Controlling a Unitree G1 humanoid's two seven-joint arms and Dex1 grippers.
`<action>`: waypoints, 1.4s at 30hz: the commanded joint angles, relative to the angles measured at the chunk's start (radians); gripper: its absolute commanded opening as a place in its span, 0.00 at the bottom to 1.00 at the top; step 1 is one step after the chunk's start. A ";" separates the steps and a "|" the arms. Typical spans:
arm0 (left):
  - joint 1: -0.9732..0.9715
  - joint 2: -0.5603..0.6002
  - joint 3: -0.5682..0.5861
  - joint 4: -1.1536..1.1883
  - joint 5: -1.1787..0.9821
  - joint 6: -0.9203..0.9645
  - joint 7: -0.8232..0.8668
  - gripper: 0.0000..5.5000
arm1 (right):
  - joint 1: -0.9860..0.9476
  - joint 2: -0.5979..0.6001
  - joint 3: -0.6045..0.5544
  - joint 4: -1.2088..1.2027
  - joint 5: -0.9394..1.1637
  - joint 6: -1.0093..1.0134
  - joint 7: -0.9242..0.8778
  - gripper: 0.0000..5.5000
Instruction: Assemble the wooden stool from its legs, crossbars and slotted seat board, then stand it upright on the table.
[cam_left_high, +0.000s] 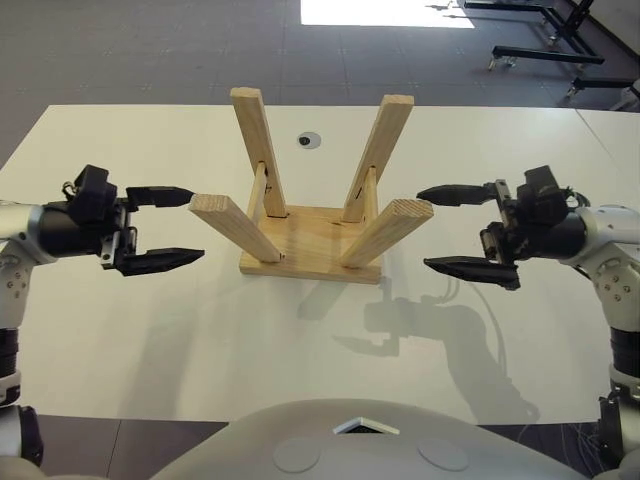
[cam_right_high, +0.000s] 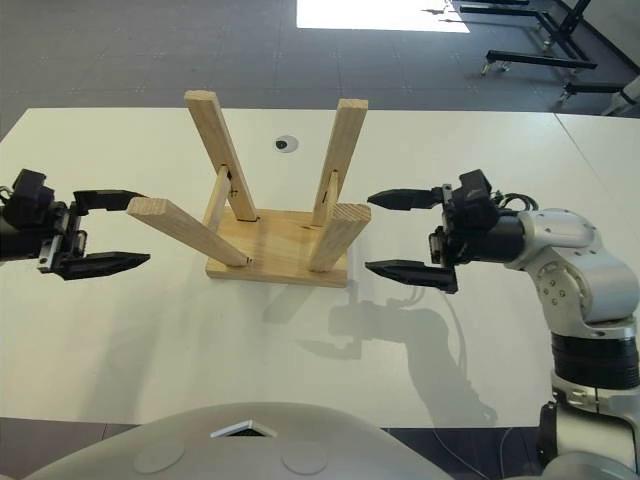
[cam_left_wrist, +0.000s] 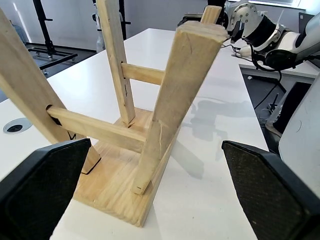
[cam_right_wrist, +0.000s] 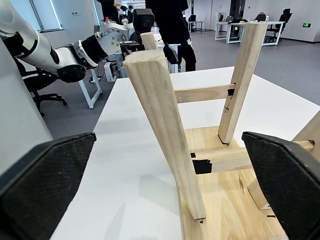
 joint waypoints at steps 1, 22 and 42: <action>-0.039 -0.029 -0.010 -0.032 -0.032 0.031 0.026 0.88 | -0.010 0.047 0.034 -0.035 -0.024 -0.026 -0.053 0.98; -0.013 -0.053 -0.020 -0.143 -0.107 0.107 0.070 0.42 | -0.016 0.103 0.086 -0.072 -0.024 -0.032 -0.121 0.39; 0.013 -0.053 -0.027 -0.241 -0.171 0.207 0.156 0.25 | -0.047 0.092 0.086 -0.048 0.013 0.033 -0.129 0.23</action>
